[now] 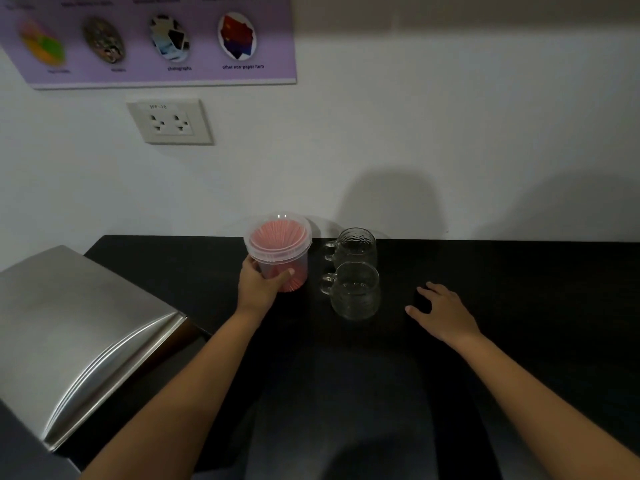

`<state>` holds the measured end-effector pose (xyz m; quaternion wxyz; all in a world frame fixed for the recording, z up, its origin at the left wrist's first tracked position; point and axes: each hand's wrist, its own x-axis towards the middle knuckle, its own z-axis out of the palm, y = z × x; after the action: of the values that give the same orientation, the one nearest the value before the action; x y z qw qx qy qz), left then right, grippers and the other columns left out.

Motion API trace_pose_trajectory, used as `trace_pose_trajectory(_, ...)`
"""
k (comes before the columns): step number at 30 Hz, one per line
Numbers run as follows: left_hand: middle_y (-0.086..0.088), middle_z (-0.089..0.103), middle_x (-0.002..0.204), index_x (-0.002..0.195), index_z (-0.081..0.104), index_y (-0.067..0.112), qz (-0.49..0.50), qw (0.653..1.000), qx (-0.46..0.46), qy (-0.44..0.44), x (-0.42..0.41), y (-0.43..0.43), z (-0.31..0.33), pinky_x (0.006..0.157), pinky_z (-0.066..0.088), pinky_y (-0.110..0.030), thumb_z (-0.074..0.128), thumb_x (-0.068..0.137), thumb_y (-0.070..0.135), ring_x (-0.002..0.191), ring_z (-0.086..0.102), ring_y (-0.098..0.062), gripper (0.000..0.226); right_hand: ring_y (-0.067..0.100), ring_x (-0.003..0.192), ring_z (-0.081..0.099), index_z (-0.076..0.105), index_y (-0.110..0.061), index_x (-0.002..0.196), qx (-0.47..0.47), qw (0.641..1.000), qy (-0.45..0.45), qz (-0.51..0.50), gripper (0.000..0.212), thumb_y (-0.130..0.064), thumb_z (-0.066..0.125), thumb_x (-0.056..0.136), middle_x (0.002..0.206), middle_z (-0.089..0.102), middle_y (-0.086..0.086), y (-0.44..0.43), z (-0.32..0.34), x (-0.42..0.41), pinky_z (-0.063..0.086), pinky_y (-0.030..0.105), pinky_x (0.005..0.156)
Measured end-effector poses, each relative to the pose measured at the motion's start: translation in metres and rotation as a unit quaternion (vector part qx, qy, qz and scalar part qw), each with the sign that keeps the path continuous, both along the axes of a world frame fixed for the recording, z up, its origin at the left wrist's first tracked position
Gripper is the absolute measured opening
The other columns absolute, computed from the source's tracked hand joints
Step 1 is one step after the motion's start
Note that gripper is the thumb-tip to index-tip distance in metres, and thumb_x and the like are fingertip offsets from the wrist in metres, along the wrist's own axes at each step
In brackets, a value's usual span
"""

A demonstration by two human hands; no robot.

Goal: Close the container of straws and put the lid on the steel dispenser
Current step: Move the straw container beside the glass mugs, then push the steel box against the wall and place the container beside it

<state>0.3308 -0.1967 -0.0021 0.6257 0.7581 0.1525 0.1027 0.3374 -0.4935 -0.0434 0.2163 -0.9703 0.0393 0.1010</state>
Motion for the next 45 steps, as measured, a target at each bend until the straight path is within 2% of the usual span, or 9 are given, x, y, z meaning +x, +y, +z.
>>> trace_pose_trajectory(7, -0.016, 0.033, 0.148, 0.144, 0.01, 0.009, 0.036, 0.994, -0.053, 0.09, -0.03, -0.02, 0.001, 0.107, 0.033, -0.039, 0.071, 0.076, 0.017, 0.132, 0.039, -0.029, 0.092, 0.026, 0.14, 0.019, 0.031, -0.018, 0.139, 0.017, 1.0, 0.011, -0.006, 0.064, -0.045, 0.052, 0.085, 0.152, 0.023, 0.006, -0.002, 0.008, -0.001, 0.022, 0.045, 0.111)
trace_pose_trajectory(10, -0.015, 0.039, 0.144, 0.141, 0.025, 0.011, 0.017, 0.994, -0.049, 0.094, -0.058, -0.033, 0.003, 0.103, 0.038, -0.035, 0.07, 0.077, 0.019, 0.128, 0.043, -0.026, 0.079, 0.024, 0.138, 0.023, 0.036, -0.018, 0.136, 0.063, 0.996, -0.043, -0.046, 0.058, -0.043, 0.052, 0.086, 0.15, 0.029, 0.004, 0.002, 0.016, -0.009, 0.026, 0.044, 0.109)
trace_pose_trajectory(15, -0.005, 0.056, 0.123, 0.124, 0.05, 0.015, -0.055, 0.996, -0.003, 0.066, -0.096, -0.046, 0.029, 0.067, 0.04, -0.012, 0.067, 0.079, 0.026, 0.093, 0.054, -0.007, 0.049, 0.023, 0.131, 0.034, 0.045, -0.02, 0.13, 0.137, 0.981, -0.126, -0.049, 0.048, -0.038, 0.054, 0.085, 0.142, 0.039, 0.003, 0.016, 0.046, -0.031, 0.033, 0.042, 0.103)
trace_pose_trajectory(23, 0.018, 0.06, 0.088, 0.097, 0.059, 0.03, -0.087, 0.994, 0.032, -0.052, -0.126, -0.03, 0.111, 0.06, 0.044, -0.001, 0.067, 0.08, 0.027, 0.081, 0.057, 0.008, 0.019, 0.023, 0.117, 0.049, 0.054, -0.012, 0.12, 0.242, 0.94, -0.239, 0.021, 0.037, -0.029, 0.056, 0.087, 0.127, 0.051, 0.01, 0.067, 0.11, -0.06, 0.036, 0.028, 0.09)
trace_pose_trajectory(28, 0.019, 0.059, 0.092, 0.111, 0.059, 0.025, -0.086, 0.987, 0.074, -0.109, -0.138, 0.009, 0.153, 0.062, 0.04, 0.005, 0.064, 0.082, 0.027, 0.085, 0.054, 0.008, 0.029, 0.021, 0.115, 0.05, 0.055, -0.013, 0.12, 0.277, 0.924, -0.258, 0.062, 0.036, -0.029, 0.056, 0.087, 0.126, 0.053, 0.009, 0.115, 0.141, -0.077, 0.038, 0.026, 0.09)
trace_pose_trajectory(32, 0.019, 0.06, 0.093, 0.113, 0.06, 0.023, -0.085, 0.983, 0.08, -0.139, -0.143, 0.053, 0.172, 0.063, 0.04, 0.006, 0.063, 0.083, 0.027, 0.087, 0.054, 0.01, 0.03, 0.015, 0.114, 0.048, 0.053, -0.018, 0.121, 0.296, 0.914, -0.263, 0.082, 0.037, -0.032, 0.055, 0.087, 0.129, 0.051, 0.005, 0.156, 0.162, -0.089, 0.04, 0.021, 0.083)
trace_pose_trajectory(36, 0.017, 0.062, 0.095, 0.111, 0.061, 0.025, -0.087, 0.98, 0.095, -0.152, -0.146, 0.108, 0.178, 0.066, 0.04, 0.005, 0.063, 0.083, 0.028, 0.09, 0.055, 0.01, 0.029, 0.011, 0.111, 0.047, 0.053, -0.021, 0.121, 0.314, 0.908, -0.264, 0.08, 0.035, -0.032, 0.054, 0.087, 0.129, 0.052, 0.001, 0.199, 0.175, -0.106, 0.039, 0.027, 0.088)
trace_pose_trajectory(42, 0.008, 0.062, 0.107, 0.114, 0.058, 0.027, -0.067, 0.977, 0.127, -0.157, -0.149, 0.196, 0.171, 0.074, 0.04, -0.007, 0.063, 0.083, 0.029, 0.099, 0.057, -0.001, 0.031, 0.007, 0.106, 0.047, 0.055, -0.021, 0.119, 0.326, 0.906, -0.257, 0.083, 0.034, -0.03, 0.056, 0.086, 0.117, 0.05, -0.006, 0.258, 0.179, -0.138, 0.04, 0.025, 0.089)
trace_pose_trajectory(45, 0.006, 0.06, 0.11, 0.114, 0.057, 0.026, -0.053, 0.978, 0.132, -0.153, -0.148, 0.236, 0.162, 0.09, 0.042, -0.021, 0.063, 0.083, 0.027, 0.11, 0.056, -0.011, 0.032, 0.006, 0.109, 0.046, 0.054, -0.021, 0.12, 0.318, 0.908, -0.258, 0.081, 0.036, -0.029, 0.057, 0.085, 0.116, 0.046, -0.01, 0.277, 0.171, -0.156, 0.039, 0.026, 0.092)
